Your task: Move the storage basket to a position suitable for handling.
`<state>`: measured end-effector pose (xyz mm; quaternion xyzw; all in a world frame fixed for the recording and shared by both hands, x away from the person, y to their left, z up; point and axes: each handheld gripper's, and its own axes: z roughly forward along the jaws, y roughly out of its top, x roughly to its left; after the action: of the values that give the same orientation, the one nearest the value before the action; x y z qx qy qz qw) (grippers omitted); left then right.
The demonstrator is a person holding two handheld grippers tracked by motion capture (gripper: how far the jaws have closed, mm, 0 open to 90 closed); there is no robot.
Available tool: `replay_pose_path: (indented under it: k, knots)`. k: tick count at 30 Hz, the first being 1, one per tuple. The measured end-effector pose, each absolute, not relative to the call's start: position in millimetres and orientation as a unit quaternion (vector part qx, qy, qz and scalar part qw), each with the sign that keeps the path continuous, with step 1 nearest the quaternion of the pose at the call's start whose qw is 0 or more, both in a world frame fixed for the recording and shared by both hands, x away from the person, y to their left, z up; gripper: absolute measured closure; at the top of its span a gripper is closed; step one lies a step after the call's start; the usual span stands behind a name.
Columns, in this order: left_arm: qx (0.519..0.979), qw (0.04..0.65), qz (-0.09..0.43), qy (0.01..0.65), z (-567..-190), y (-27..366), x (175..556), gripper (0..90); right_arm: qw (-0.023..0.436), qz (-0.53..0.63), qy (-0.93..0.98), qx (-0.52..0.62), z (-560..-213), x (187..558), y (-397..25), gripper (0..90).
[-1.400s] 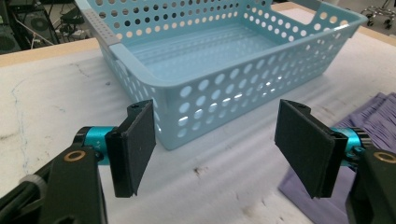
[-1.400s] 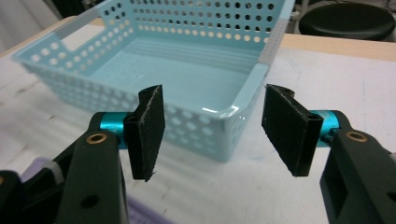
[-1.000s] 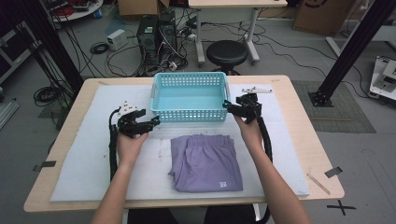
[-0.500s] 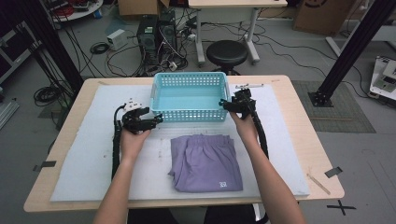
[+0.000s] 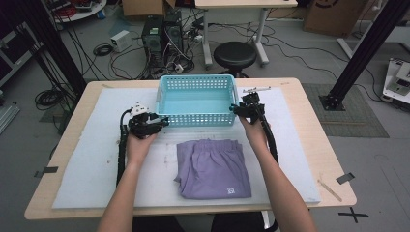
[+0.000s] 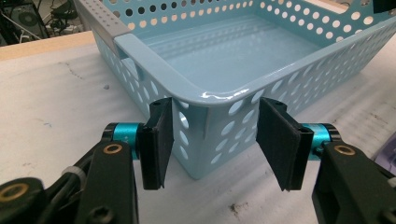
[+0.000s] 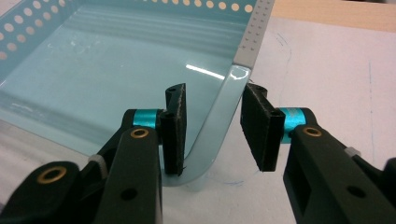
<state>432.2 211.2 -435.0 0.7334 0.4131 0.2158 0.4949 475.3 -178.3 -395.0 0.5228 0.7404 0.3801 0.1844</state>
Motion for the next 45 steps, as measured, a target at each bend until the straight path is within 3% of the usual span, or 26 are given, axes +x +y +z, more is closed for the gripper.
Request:
replay_pose_path:
  k: [20,45]
  knots:
    - [0.767,0.474,0.203,0.381,-428.4,186.0,419.9,48.6,0.192,0.379,0.732,0.533,-395.2,456.1,-205.3,65.4]
    - [0.773,0.478,0.2,0.367,-429.4,174.8,398.6,48.6,0.192,0.385,0.729,0.532,-396.4,427.8,-221.9,65.1]
